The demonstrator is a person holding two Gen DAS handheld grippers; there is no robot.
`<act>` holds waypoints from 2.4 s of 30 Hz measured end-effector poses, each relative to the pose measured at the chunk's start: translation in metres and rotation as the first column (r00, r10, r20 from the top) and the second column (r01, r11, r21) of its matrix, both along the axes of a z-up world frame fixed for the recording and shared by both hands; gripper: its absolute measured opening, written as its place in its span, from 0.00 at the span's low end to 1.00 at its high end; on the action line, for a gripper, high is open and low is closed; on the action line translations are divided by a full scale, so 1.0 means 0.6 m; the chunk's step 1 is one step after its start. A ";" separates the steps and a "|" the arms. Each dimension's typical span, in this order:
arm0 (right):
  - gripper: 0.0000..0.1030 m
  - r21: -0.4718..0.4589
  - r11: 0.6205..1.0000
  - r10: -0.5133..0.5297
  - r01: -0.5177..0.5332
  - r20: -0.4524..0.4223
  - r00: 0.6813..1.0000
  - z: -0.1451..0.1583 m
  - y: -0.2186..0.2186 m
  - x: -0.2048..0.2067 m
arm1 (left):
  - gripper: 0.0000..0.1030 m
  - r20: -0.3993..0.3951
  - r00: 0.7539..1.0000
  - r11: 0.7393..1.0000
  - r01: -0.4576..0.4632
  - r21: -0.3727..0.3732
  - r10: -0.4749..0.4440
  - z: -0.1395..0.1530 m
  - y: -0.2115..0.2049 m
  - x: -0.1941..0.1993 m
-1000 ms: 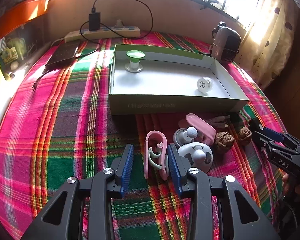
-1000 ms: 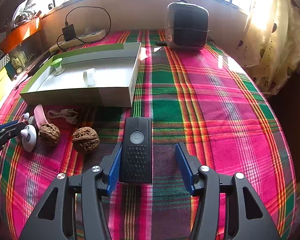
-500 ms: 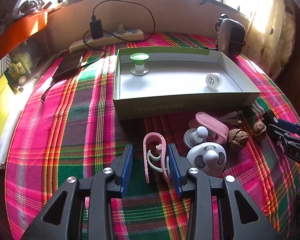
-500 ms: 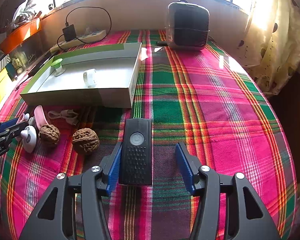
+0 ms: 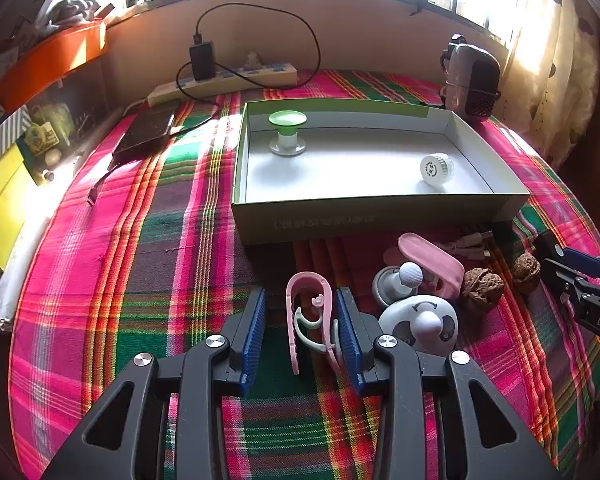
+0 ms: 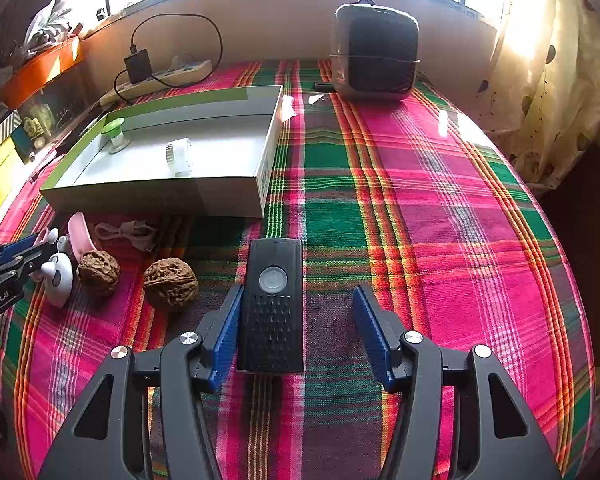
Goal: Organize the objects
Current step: 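Grasp the pink plastic clip with the left gripper while the right gripper grasps the black remote, then carry the pink clip and black remote over the white box with both grippers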
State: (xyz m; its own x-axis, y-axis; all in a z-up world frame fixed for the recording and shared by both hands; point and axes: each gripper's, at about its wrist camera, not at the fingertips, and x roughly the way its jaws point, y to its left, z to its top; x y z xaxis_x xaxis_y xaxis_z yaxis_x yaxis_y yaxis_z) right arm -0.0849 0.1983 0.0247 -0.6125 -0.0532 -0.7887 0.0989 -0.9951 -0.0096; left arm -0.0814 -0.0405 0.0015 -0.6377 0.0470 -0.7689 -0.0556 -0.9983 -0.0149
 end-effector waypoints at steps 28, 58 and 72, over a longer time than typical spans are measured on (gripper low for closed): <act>0.27 -0.011 1.000 0.007 -0.007 -0.011 1.000 0.003 0.002 0.002 | 0.20 -0.003 1.000 1.000 -0.024 0.015 0.024 0.003 -0.008 0.001; 0.27 -0.050 0.996 0.064 -0.068 -0.084 0.994 0.071 -0.017 -0.020 | 0.20 -0.075 0.997 0.999 0.014 0.044 -0.010 0.076 -0.011 -0.026; 0.27 -0.094 0.988 0.112 -0.119 -0.078 0.991 0.091 -0.048 -0.117 | 0.20 -0.067 0.998 0.997 0.017 0.072 -0.012 0.089 -0.008 -0.108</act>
